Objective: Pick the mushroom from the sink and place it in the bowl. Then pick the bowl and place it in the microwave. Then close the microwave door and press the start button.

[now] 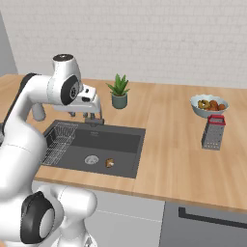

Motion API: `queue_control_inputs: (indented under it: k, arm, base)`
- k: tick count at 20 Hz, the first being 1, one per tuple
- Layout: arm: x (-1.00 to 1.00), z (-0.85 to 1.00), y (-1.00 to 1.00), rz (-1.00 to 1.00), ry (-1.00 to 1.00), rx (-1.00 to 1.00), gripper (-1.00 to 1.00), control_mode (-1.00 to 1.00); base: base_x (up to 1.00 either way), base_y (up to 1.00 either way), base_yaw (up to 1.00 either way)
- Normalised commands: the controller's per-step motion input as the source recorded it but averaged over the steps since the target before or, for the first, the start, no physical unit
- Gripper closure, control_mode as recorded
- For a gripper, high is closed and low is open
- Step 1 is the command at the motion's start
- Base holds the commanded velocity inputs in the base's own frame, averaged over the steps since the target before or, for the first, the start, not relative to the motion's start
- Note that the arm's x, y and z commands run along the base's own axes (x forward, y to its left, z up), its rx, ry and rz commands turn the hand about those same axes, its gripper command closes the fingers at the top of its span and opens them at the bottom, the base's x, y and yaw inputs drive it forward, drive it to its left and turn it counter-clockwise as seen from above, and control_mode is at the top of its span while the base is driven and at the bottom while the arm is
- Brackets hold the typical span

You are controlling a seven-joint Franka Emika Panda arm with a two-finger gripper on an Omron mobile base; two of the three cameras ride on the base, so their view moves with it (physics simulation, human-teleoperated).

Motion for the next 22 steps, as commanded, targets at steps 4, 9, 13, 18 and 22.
queue_control_inputs:
  k: [4,9,13,18,22]
  arm:
    - [-0.26,-0.09,0.06,0.00,0.00,-0.02,-1.00,-1.00]
    - [-0.45,-0.85,-0.26,0.02,0.00,-0.05,-1.00,-1.00]
    - [-0.01,-0.80,-0.47,0.08,0.05,0.01,-1.00,-1.00]
    - [0.35,-0.40,-0.16,0.03,0.00,0.01,-1.00,-1.00]
    - [0.40,-0.26,0.00,0.00,0.01,0.00,-1.00,-1.00]
  base:
    - [0.00,0.00,0.00]
    - [0.00,0.00,0.00]
    - [0.00,0.00,0.00]
    - [0.00,0.00,0.00]
    - [0.00,0.00,0.00]
